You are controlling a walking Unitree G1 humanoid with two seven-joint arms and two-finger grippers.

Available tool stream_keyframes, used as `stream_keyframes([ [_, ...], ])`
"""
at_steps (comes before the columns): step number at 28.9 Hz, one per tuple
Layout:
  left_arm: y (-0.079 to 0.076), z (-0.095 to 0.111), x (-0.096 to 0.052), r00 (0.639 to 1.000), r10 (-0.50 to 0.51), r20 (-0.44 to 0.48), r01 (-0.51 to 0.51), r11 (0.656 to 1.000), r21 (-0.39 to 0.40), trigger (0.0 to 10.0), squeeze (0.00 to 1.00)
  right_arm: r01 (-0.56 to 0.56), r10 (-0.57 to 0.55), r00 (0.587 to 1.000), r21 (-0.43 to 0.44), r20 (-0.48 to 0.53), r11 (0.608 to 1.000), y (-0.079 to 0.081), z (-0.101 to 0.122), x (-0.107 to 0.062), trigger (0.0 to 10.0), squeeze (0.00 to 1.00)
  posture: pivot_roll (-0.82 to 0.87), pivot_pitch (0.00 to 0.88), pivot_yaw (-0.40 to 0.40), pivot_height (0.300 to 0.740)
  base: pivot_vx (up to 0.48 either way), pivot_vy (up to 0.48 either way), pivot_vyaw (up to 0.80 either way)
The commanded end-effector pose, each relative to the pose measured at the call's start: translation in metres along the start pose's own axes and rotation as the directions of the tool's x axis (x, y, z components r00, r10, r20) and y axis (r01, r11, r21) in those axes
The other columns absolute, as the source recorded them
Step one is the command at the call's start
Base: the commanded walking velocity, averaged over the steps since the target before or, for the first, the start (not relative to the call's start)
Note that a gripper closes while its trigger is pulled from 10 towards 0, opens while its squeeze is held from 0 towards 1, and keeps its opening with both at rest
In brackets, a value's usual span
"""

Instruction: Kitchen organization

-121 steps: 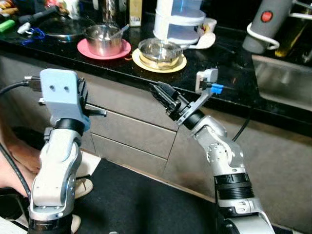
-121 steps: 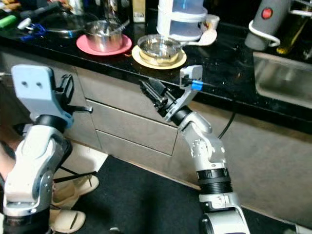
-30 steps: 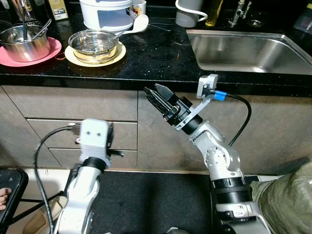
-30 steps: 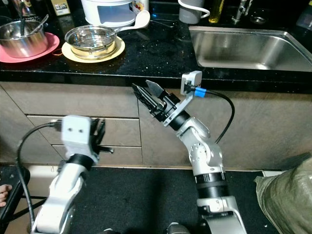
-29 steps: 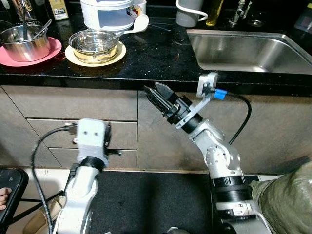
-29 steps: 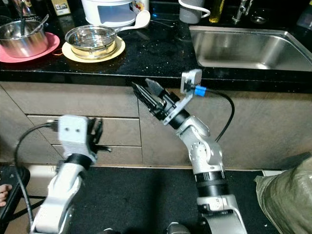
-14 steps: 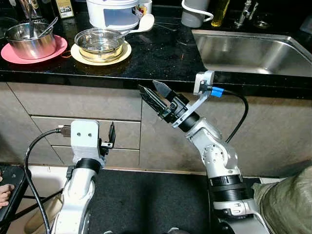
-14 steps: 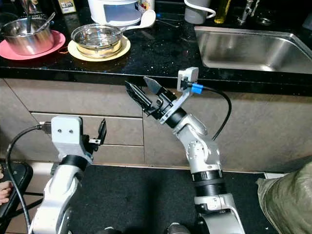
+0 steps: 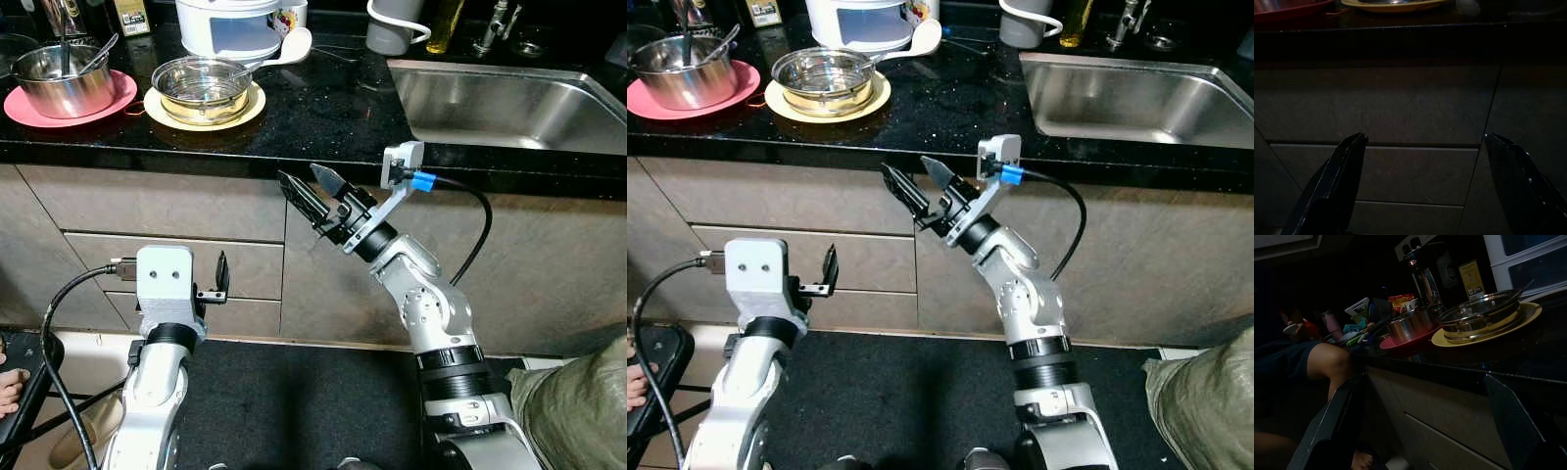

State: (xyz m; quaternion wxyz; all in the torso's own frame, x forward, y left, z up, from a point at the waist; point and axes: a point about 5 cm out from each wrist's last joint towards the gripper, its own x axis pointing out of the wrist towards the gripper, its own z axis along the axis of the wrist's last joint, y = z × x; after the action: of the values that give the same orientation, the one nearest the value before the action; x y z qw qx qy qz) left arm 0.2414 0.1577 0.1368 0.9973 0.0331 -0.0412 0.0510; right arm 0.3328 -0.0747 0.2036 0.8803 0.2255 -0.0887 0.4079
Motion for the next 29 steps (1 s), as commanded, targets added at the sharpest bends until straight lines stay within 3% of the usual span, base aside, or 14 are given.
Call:
stream_keyframes([
  [1, 0.0, -0.001, -0.003, 1.0, 0.006, -0.006, -0.006, 1.0, 0.009, 10.0, 0.0, -0.001, 0.0, 1.0, -0.011, -0.006, 1.0, 0.0, -0.001, 0.001, 10.0, 0.0, 0.07, 0.054, -0.052, 0.732, 0.255, 0.0, 0.0],
  [7, -0.002, 0.001, -0.003, 1.0, -0.004, 0.001, 0.004, 1.0, 0.017, 10.0, 0.0, -0.047, 0.047, 0.999, -0.003, 0.024, 0.999, 0.006, 0.003, 0.004, 10.0, 0.0, 0.07, 0.048, -0.052, 0.732, 0.316, 0.0, 0.0],
  [16, -0.003, 0.001, -0.004, 1.0, -0.008, 0.004, 0.008, 1.0, 0.02, 10.0, 0.0, -0.085, 0.085, 0.996, -0.003, 0.041, 0.996, 0.01, 0.006, 0.004, 10.0, 0.0, 0.07, 0.044, -0.054, 0.732, 0.349, 0.0, 0.77],
  [29, -0.003, 0.004, -0.004, 1.0, -0.003, 0.019, 0.002, 1.0, 0.024, 10.0, 0.0, -0.086, 0.086, 0.995, 0.003, 0.05, 0.996, 0.01, 0.01, 0.008, 10.0, 0.0, 0.07, 0.048, -0.061, 0.732, 0.386, 0.0, 0.0],
])
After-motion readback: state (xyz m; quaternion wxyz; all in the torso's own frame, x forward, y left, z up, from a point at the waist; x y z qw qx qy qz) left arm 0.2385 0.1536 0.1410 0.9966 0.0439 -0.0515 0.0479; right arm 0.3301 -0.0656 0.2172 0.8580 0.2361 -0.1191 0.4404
